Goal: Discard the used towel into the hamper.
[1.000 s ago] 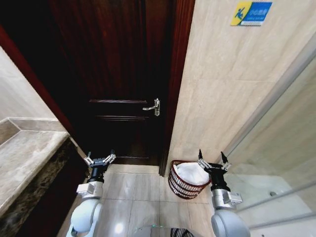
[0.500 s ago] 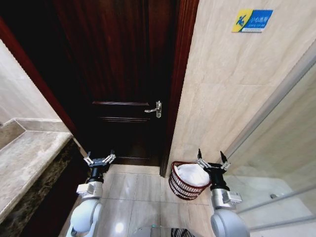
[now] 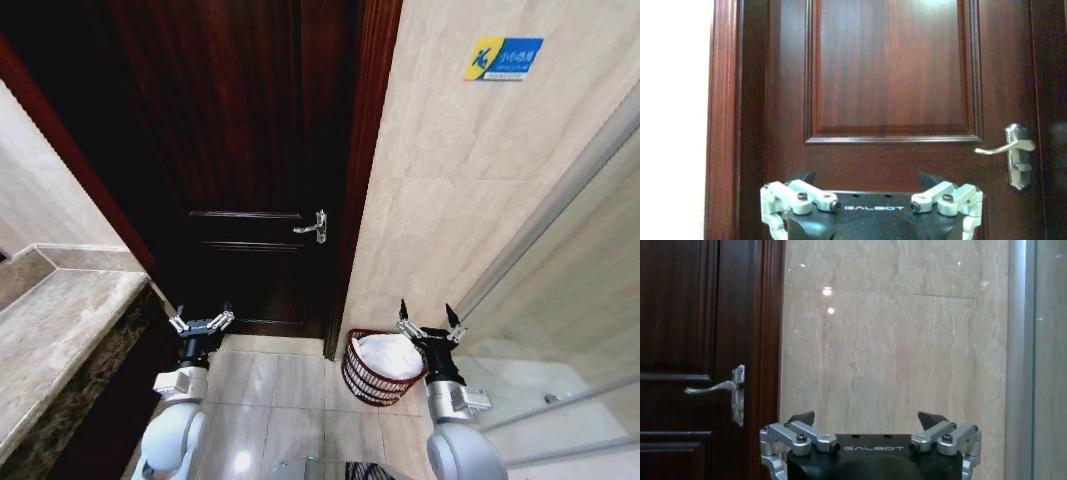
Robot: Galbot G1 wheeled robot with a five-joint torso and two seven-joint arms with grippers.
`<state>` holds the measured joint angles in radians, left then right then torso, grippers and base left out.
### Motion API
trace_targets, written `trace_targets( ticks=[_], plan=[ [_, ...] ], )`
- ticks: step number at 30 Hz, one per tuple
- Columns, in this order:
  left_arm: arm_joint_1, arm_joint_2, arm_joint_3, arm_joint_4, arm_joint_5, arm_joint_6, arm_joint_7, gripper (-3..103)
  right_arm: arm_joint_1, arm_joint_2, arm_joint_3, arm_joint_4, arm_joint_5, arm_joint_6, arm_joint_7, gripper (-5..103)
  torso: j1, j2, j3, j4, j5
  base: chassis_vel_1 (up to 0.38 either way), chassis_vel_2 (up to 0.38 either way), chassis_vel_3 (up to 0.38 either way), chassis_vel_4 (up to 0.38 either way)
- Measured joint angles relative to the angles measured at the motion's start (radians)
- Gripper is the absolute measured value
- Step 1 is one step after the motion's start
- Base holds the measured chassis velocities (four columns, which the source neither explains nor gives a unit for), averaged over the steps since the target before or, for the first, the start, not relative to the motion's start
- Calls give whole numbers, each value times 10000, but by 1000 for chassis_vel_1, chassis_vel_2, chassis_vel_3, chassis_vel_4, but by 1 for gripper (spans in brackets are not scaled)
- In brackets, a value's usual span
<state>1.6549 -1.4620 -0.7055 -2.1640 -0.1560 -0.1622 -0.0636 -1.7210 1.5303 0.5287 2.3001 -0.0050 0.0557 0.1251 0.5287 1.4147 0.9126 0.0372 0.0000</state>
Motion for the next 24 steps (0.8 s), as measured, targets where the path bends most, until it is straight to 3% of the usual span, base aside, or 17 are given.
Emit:
trace_targets(
  ticks=[8, 11, 16, 24],
  plan=[
    [-25, 38, -42, 44, -22, -36, -8, 100, 21, 2, -29, 56, -21, -52, 14, 100, 218, 470, 256, 0, 0, 0, 0, 0, 0],
    [-88, 36, -30, 197, -77, -351, -116, 100, 7, 5, -32, 59, -32, -63, 40, 100, 298, 649, 351, 0, 0, 0, 0, 0, 0],
    [-6, 21, -12, 215, -112, -596, -119, 100, -66, 9, -21, 63, -38, -48, 43, 100, 322, 701, 379, 0, 0, 0, 0, 0, 0],
    [-1, 18, -11, 229, -55, -524, -95, 100, -31, 16, -23, 39, -40, -40, 56, 100, 313, 675, 365, 0, 0, 0, 0, 0, 0]
  ],
)
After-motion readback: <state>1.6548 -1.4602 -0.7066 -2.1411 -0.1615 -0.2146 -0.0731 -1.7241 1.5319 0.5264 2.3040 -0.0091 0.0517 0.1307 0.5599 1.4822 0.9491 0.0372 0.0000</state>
